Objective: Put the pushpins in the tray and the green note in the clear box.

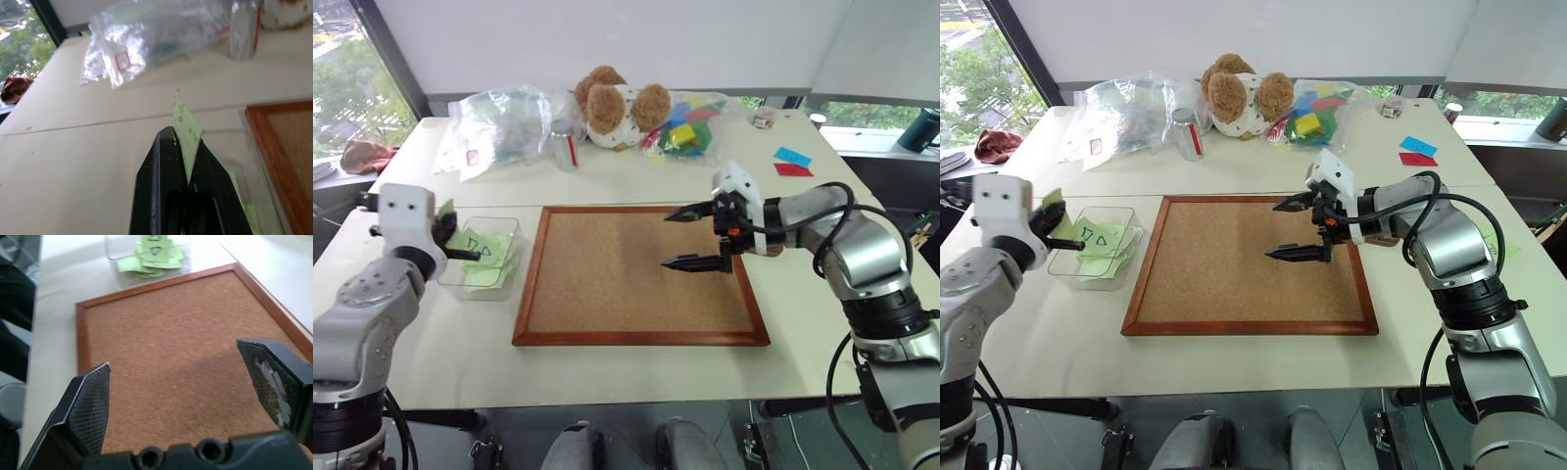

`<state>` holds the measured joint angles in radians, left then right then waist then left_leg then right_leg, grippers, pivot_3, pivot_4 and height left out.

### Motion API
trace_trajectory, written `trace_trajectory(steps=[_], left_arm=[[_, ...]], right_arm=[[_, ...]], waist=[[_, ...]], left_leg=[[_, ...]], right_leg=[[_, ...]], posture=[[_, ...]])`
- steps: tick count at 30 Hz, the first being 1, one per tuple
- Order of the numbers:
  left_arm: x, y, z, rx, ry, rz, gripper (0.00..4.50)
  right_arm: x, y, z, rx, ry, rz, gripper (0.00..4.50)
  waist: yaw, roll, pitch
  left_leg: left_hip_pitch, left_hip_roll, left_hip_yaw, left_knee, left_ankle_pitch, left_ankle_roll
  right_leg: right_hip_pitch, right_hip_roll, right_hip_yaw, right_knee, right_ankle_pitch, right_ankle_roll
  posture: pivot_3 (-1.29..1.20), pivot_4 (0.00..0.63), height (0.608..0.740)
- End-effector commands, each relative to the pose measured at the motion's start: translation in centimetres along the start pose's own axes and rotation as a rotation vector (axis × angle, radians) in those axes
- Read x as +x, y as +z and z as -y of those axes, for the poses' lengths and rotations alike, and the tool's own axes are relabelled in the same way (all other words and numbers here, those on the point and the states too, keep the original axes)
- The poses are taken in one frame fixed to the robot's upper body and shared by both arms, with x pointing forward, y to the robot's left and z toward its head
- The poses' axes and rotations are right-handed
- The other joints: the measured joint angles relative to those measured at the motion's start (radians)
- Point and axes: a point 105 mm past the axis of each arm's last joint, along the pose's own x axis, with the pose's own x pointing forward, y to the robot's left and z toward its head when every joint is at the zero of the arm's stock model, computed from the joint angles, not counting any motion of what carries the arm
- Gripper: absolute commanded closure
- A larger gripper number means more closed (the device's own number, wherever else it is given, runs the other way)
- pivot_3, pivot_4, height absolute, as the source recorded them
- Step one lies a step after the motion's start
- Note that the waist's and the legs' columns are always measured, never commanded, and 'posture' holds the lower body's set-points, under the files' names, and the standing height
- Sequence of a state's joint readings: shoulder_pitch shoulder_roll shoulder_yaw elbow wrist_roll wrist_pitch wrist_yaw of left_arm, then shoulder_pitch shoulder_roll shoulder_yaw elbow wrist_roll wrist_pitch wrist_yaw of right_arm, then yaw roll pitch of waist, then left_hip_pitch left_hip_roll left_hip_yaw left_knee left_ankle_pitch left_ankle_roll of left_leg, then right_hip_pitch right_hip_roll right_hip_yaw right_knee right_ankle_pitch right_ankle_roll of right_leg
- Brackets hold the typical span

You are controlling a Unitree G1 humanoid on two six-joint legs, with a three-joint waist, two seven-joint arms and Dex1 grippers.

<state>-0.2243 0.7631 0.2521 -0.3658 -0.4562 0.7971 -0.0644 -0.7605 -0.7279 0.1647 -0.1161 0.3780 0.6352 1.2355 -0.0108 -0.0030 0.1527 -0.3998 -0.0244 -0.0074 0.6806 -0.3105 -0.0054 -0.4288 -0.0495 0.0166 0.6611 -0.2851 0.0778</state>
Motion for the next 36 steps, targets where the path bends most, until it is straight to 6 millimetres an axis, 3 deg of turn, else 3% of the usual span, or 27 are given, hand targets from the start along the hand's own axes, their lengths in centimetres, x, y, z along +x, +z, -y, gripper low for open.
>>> trace_trajectory(steps=[1, 4, 7, 12, 14, 15, 25, 31, 36], left_arm=[[0.6, 0.2, 0.1, 0.09, -0.026, 0.019, 4.5], [1.3, -0.8, 0.5, 0.169, -0.062, -0.013, 4.5], [1.8, -1.2, 0.5, 0.199, -0.08, -0.033, 3.67], [2.2, -0.9, 0.2, 0.202, -0.109, -0.032, 1.16], [2.2, 0.2, -0.1, 0.18, -0.11, 0.005, 0.18], [2.1, 0.8, -0.2, 0.178, -0.108, 0.025, 0.05], [1.2, 7.3, -0.3, -0.012, -0.166, 0.19, 0.05], [0.3, 8.1, 2.6, -0.097, -0.367, 0.171, 0.05], [-0.7, 7.6, 4.9, -0.161, -0.54, 0.146, 0.05]], right_arm=[[-0.5, 1.2, -1.0, -0.041, 0.025, 0.024, 0.03], [-0.4, 0.8, -1.3, -0.035, 0.018, 0.012, 0.03], [-0.6, 0.6, -1.4, -0.028, -0.003, 0.006, 0.0], [-0.7, 0.5, -1.1, -0.026, -0.034, 0.004, 0.0], [-0.7, 0.4, -1.0, -0.027, -0.041, 0.004, 0.0], [-0.7, 0.4, -0.9, -0.027, -0.044, 0.004, 0.0], [-0.7, 0.3, -0.4, -0.036, -0.07, 0.0, 0.0], [-0.9, 0.3, -0.1, -0.043, -0.086, -0.004, 0.0], [-1.4, 0.2, -0.1, -0.04, -0.103, -0.013, 0.0]], waist=[[0.0, 0.0, 0.0], [0.0, 0.0, 0.0], [0.0, 0.0, 0.0], [0.0, 0.0, 0.0], [0.0, 0.0, 0.0], [0.0, 0.0, 0.0], [0.001, 0.0, 0.0], [-0.001, 0.0, 0.0], [-0.001, 0.0, 0.0]], left_leg=[[0.0, 0.0, 0.0, -0.001, -0.001, 0.002], [0.0, 0.0, 0.0, 0.0, -0.002, 0.004], [0.0, 0.0, 0.0, 0.0, -0.002, 0.004], [-0.001, 0.0, 0.0, 0.0, -0.003, 0.005], [-0.001, 0.0, 0.0, 0.0, -0.003, 0.005], [-0.001, 0.0, 0.0, 0.0, -0.003, 0.005], [-0.002, 0.0, 0.0, 0.002, -0.003, 0.005], [-0.002, 0.0, 0.0, 0.002, -0.001, 0.003], [-0.002, 0.0, 0.0, 0.002, -0.001, 0.002]], right_leg=[[0.0, 0.0, 0.0, 0.0, 0.0, 0.0], [0.0, -0.001, 0.0, 0.0, 0.0, 0.0], [0.0, -0.001, 0.0, 0.0, 0.0, 0.0], [0.0, -0.001, 0.0, 0.0, 0.0, 0.0], [0.0, -0.001, 0.0, 0.0, 0.0, 0.0], [0.0, -0.001, 0.0, 0.0, 0.0, 0.0], [-0.001, -0.001, -0.001, 0.0, 0.0, 0.0], [-0.001, 0.0, -0.001, 0.001, 0.0, 0.0], [-0.001, 0.0, -0.001, 0.001, 0.0, 0.0]], posture=[[0.0, 0.15, 0.74], [0.0, 0.15, 0.74], [0.0, 0.15, 0.74], [0.0, 0.15, 0.74], [0.0, 0.15, 0.74], [0.0, 0.15, 0.74], [0.0, 0.15, 0.74], [0.0, 0.15, 0.74], [0.0, 0.15, 0.74]])
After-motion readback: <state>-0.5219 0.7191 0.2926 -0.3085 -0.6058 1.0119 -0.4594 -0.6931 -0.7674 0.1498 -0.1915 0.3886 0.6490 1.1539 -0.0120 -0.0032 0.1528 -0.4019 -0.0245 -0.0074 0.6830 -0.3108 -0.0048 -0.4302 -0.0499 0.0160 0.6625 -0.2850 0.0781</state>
